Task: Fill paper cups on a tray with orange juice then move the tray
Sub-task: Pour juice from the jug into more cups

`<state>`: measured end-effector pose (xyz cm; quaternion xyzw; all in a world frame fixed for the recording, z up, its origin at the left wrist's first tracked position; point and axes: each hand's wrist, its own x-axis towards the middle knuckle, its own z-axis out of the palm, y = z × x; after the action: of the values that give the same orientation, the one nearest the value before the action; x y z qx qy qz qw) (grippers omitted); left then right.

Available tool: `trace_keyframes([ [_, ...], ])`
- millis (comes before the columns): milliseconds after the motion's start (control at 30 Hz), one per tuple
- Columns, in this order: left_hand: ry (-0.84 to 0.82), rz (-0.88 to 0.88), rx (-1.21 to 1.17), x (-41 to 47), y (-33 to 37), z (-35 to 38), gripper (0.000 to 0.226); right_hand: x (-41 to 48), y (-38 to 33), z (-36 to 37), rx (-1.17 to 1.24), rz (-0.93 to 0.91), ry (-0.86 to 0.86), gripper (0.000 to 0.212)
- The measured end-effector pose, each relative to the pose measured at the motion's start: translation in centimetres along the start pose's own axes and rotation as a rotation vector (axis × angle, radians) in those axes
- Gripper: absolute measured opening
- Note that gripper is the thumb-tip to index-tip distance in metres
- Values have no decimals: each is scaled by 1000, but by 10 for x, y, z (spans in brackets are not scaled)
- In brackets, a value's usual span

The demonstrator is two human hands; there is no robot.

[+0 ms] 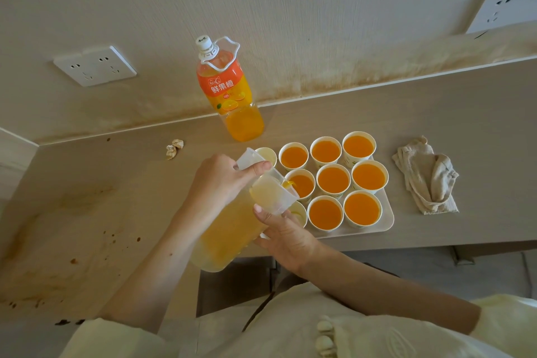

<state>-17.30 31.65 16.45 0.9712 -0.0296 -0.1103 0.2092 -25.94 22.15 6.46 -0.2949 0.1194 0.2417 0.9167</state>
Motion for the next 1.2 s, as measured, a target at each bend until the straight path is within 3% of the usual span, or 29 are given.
trace_keyframes([
  [367,1,6,0,3,0,2,69,2,-1,-1,11,20,28,105],
  [900,-6,5,5,4,-1,2,68,0,-2,-1,14,24,27,93],
  [1200,-6,9,19,6,-2,3,69,2,-3,-1,4,33,27,105],
])
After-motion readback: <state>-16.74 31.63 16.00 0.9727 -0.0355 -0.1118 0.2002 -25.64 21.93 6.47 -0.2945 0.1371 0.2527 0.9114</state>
